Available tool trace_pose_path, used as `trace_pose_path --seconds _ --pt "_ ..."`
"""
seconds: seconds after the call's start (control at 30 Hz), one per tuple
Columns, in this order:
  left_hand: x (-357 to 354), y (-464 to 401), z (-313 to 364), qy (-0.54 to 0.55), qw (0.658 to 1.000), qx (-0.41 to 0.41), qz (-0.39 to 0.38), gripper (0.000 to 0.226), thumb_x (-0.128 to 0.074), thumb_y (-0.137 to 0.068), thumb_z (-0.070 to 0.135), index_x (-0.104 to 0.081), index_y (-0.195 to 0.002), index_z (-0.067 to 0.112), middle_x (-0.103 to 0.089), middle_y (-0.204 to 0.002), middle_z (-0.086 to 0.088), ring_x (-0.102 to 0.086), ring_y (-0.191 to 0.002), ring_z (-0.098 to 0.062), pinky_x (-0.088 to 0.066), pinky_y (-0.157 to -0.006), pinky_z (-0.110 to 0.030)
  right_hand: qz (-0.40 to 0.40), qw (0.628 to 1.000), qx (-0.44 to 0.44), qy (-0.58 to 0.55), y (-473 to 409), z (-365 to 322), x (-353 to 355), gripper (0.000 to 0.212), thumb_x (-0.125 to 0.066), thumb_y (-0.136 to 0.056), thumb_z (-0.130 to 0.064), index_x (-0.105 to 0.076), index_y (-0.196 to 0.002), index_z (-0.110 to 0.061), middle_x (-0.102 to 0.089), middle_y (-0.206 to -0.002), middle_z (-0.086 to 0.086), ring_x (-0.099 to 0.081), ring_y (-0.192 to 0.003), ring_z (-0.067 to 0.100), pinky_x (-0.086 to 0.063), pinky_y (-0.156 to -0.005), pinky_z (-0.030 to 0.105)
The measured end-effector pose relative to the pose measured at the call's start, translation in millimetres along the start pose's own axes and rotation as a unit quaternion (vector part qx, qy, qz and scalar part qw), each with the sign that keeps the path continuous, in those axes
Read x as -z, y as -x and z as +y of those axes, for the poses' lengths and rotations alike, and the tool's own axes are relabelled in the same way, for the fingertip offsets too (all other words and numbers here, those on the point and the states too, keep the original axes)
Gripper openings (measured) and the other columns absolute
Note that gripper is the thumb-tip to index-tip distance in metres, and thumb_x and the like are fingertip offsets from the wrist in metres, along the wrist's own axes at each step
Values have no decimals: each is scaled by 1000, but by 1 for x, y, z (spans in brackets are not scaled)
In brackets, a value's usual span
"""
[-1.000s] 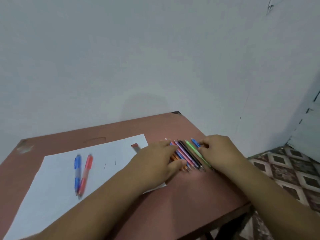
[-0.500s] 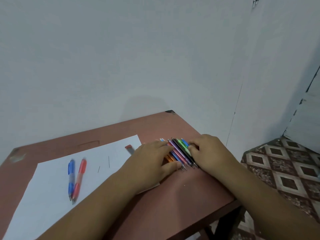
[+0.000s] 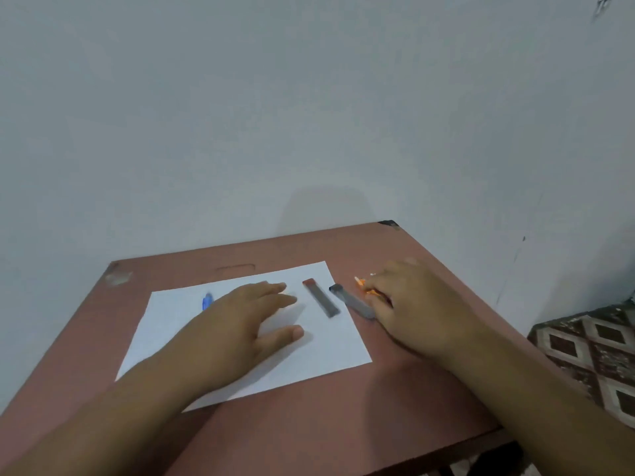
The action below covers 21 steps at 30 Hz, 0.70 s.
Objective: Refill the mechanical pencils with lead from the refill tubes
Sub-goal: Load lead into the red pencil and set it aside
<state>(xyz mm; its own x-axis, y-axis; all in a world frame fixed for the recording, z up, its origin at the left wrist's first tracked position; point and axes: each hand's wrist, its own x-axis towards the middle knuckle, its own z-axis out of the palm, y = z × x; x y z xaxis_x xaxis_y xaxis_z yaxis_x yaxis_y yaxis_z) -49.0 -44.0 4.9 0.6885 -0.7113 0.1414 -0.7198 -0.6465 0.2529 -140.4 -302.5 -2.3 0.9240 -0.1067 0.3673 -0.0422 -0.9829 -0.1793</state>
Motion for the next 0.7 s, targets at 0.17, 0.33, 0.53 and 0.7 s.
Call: trace_pose_path --seconds 0.17,0.33,0.53,0.7 --pt "21 35 -52 -6 995 95 21 65 -46 -83 77 -40 -142 52 -30 -141 40 -30 -138 5 -31 -106 -21 -19 995 100 -16 -24 -40 -18 32 -40 -102 -32 -72 -102 -34 -63 -98 -14 -42 -95 10 -48 -75 35" --pt "25 58 -85 -4 989 147 30 69 -44 -82 78 -42 -144 47 -39 -146 32 -38 -126 5 -33 -102 -20 -82 982 167 -31 -56 -82 -35 32 -47 -106 -27 -67 -128 -37 -63 -121 -13 -46 -109 10 -48 -86 31" --pt "14 70 -102 63 984 160 39 52 -48 -87 71 -55 -133 47 -42 -146 33 -38 -127 10 -30 -102 -16 -73 966 247 -14 -89 -119 -63 32 -54 -103 -17 -68 -127 -34 -61 -109 -7 -46 -99 14 -54 -72 38" --pt "11 70 -107 37 988 147 33 47 -53 -89 68 -57 -131 46 -43 -144 32 -41 -127 8 -32 -100 -15 -66 945 320 20 -100 -128 -69 21 -56 -103 -25 -73 -114 -31 -60 -103 -6 -52 -95 20 -29 -59 23"
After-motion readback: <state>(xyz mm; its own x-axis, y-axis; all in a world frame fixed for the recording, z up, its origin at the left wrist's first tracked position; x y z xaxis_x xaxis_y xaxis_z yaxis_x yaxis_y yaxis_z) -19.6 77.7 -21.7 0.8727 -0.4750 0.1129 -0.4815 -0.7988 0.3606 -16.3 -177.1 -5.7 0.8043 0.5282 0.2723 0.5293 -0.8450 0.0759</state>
